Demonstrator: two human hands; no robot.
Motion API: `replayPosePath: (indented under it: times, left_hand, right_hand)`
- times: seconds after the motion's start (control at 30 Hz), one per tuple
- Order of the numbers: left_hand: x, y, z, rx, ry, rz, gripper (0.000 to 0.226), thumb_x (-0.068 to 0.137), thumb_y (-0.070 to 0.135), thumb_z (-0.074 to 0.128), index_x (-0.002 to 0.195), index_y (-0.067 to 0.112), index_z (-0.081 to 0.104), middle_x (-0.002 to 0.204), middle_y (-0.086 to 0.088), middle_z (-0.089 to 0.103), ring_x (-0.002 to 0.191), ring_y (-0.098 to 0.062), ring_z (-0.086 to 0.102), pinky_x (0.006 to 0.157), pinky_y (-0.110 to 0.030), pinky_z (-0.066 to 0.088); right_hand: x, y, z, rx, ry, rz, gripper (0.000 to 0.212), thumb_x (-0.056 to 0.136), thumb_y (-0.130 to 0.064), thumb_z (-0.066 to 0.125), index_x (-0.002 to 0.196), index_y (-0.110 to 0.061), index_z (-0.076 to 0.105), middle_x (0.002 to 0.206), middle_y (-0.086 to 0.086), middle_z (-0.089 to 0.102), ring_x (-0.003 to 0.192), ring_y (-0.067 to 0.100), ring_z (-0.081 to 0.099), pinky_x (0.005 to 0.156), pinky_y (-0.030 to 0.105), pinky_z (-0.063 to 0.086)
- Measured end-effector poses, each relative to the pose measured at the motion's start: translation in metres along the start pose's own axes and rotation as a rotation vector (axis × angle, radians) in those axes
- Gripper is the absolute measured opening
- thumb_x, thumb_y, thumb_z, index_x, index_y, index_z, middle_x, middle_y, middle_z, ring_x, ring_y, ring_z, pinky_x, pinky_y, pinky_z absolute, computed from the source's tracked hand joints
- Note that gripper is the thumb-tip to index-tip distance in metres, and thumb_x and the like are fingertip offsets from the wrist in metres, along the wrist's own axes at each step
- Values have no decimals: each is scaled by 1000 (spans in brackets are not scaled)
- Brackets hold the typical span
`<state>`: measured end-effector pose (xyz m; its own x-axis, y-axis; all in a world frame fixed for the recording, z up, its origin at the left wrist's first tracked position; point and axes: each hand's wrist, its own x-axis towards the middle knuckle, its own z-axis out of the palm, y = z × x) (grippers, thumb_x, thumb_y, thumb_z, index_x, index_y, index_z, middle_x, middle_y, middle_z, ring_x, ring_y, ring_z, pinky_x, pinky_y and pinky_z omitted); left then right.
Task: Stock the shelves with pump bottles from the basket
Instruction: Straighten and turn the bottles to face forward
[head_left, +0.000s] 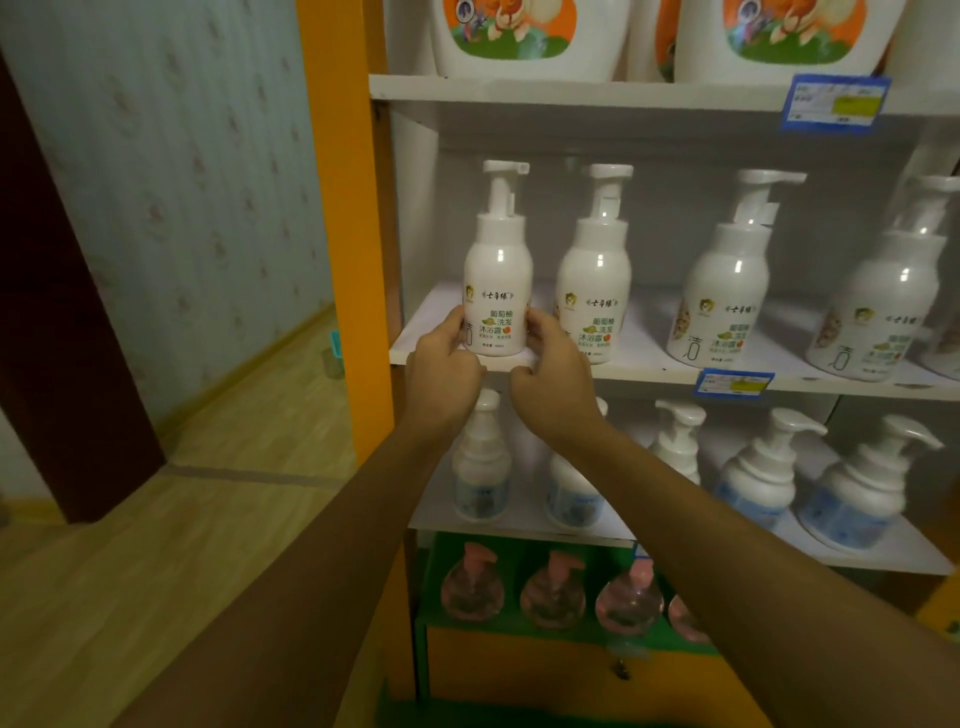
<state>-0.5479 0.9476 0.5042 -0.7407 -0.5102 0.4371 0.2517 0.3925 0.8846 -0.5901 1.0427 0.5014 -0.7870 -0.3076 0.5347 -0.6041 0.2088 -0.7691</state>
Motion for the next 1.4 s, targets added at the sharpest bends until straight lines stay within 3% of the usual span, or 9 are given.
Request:
replayPosePath:
  times: [0.17, 0.37, 0.5, 0.63, 0.8, 0.97, 1.23, 1.33, 1.4]
  left_hand:
    - [1, -1, 3, -27, 7, 16, 58, 84, -11, 44, 133, 18, 52, 127, -4, 62, 113, -18, 57, 96, -35, 51]
    - [-24, 10, 31, -25, 380, 97, 30, 93, 0, 47, 119, 4, 61, 122, -10, 62, 114, -19, 57, 96, -35, 52]
    - [-32, 25, 56, -83, 200, 46, 28, 95, 4, 45, 119, 8, 60, 121, -3, 60, 112, -12, 51, 100, -28, 45]
    - [-33, 32, 72, -127, 10, -11, 37, 94, 4, 43, 128, 13, 56, 124, 1, 63, 106, -9, 56, 91, -22, 50]
    - [-30, 34, 75, -108, 16, -49, 40, 95, 2, 43, 131, 13, 55, 120, -1, 61, 105, -10, 54, 85, -14, 45]
    - [-28, 36, 78, -65, -29, -65, 44, 95, 2, 44, 136, 15, 50, 130, -3, 59, 106, -6, 50, 84, -15, 39]
    - [-24, 34, 83, -88, -67, -52, 47, 92, -3, 43, 134, 14, 52, 111, 7, 59, 103, -9, 55, 86, -20, 47]
    - [-27, 33, 86, -74, 5, -42, 41, 94, 0, 42, 131, 12, 54, 123, -1, 62, 108, -12, 57, 96, -26, 50]
    - [-34, 34, 93, -12, 143, 8, 34, 96, 4, 43, 126, 9, 58, 125, -6, 62, 114, -16, 57, 94, -19, 47]
  right_hand:
    - [2, -3, 0, 13, -10, 17, 54, 76, 10, 55, 127, -9, 50, 121, 6, 62, 111, 17, 58, 86, 19, 44]
    - [-10, 0, -12, 19, 104, 8, 47, 82, 10, 50, 126, -7, 53, 118, 0, 60, 109, 13, 55, 93, 21, 44]
    - [-15, 6, -31, 5, 419, -25, 29, 84, 7, 50, 110, -3, 58, 107, 10, 60, 97, 14, 56, 83, 14, 49]
    - [-11, 12, -49, -50, 382, 55, 42, 80, 9, 53, 120, -3, 51, 120, 10, 49, 104, 11, 47, 71, -6, 37]
    - [-3, 19, -56, -31, 294, 117, 51, 78, 7, 58, 126, -7, 50, 125, 10, 52, 114, 20, 53, 81, 15, 45]
    - [1, 24, -60, -8, 291, 123, 52, 77, 7, 60, 127, -7, 50, 125, 10, 53, 114, 21, 54, 71, 6, 42]
    - [4, 30, -63, -13, 313, 124, 52, 77, 7, 61, 126, -8, 51, 124, 9, 55, 114, 20, 55, 84, 17, 44]
    - [0, 30, -67, -18, 303, 101, 50, 80, 6, 60, 127, -7, 50, 125, 9, 54, 116, 18, 53, 77, 8, 42]
    - [-6, 28, -75, -20, 346, 89, 48, 82, 6, 56, 127, -8, 49, 125, 7, 53, 116, 15, 50, 69, 2, 40]
